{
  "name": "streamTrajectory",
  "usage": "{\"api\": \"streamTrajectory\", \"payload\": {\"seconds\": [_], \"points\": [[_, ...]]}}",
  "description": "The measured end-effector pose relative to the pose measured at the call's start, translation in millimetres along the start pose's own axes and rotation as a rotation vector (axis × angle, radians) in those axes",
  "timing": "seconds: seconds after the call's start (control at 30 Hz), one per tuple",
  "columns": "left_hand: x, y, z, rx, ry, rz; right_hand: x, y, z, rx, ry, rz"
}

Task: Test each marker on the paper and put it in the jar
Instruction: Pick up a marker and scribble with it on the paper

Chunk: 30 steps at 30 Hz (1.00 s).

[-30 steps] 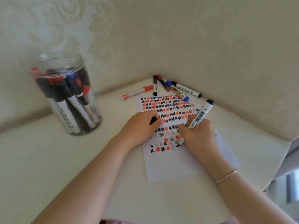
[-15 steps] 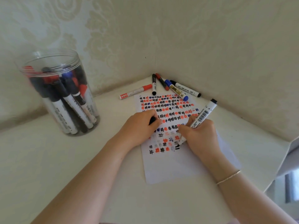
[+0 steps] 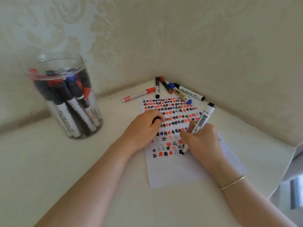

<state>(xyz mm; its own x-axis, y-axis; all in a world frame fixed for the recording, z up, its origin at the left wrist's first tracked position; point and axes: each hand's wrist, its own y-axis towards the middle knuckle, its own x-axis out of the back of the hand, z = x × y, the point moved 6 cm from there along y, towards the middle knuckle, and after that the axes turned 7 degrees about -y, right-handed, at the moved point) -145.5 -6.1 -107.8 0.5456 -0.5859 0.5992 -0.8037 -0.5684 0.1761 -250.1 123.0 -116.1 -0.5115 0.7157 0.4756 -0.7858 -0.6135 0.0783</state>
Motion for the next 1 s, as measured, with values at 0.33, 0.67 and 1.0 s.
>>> {"api": "streamTrajectory", "payload": {"seconds": [0.33, 0.67, 1.0], "points": [[-4, -2, -3, 0.05, -0.177, 0.062, 12, 5, -2, -0.112, 0.717, 0.035], [-5, -4, -9, 0.023, -0.264, 0.088, 7, 4, -3, -0.129, 0.724, 0.069], [-1, -4, -10, 0.049, -0.582, 0.159, 1, -1, 7, -0.031, 0.868, 0.289]]}}
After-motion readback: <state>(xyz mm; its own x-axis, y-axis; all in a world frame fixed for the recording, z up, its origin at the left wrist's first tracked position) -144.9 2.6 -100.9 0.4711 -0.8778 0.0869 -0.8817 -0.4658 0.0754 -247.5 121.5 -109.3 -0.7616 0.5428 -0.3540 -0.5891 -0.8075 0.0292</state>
